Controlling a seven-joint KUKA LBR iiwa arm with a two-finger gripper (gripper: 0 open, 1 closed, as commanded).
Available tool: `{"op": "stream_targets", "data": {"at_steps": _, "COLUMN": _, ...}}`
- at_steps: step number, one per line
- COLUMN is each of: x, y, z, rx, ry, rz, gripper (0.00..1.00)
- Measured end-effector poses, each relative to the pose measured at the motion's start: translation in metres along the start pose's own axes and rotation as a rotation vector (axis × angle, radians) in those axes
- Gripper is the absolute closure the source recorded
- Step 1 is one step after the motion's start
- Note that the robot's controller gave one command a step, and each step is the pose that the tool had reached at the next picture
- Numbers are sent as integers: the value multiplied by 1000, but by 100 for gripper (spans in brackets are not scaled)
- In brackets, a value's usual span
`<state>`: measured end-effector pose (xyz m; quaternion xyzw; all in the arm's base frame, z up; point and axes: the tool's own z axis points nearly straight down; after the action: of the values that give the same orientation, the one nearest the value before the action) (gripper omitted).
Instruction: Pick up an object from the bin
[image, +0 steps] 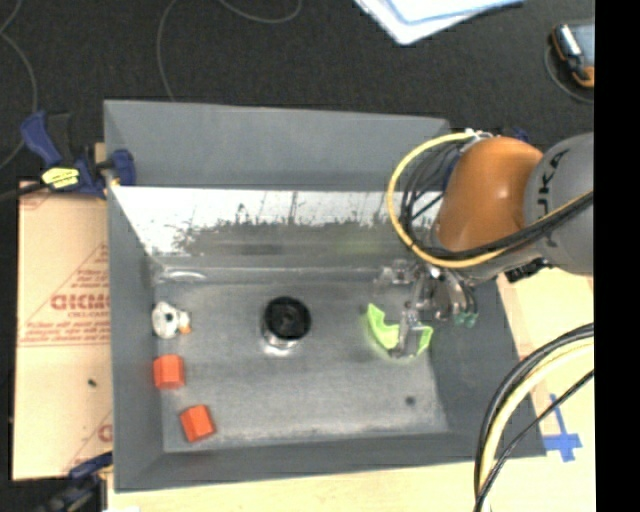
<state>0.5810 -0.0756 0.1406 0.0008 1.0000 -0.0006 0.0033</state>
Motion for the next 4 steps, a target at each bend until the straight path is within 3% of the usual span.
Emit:
{"op": "stream_targets", "data": {"at_steps": 1, "x": -14, "y": -59, "z": 53, "rx": 3, "ry": 6, "rz": -52, "gripper": 0}}
{"op": "stream_targets", "data": {"at_steps": 2, "x": -26, "y": -43, "z": 62, "rx": 4, "ry": -7, "rz": -273, "gripper": 0}}
{"op": "stream_targets", "data": {"at_steps": 3, "x": -28, "y": -40, "z": 64, "rx": 3, "ry": -8, "rz": -312, "gripper": 0}}
{"op": "stream_targets", "data": {"at_steps": 4, "x": -41, "y": -61, "z": 22, "rx": 5, "ry": -8, "rz": -483, "gripper": 0}}
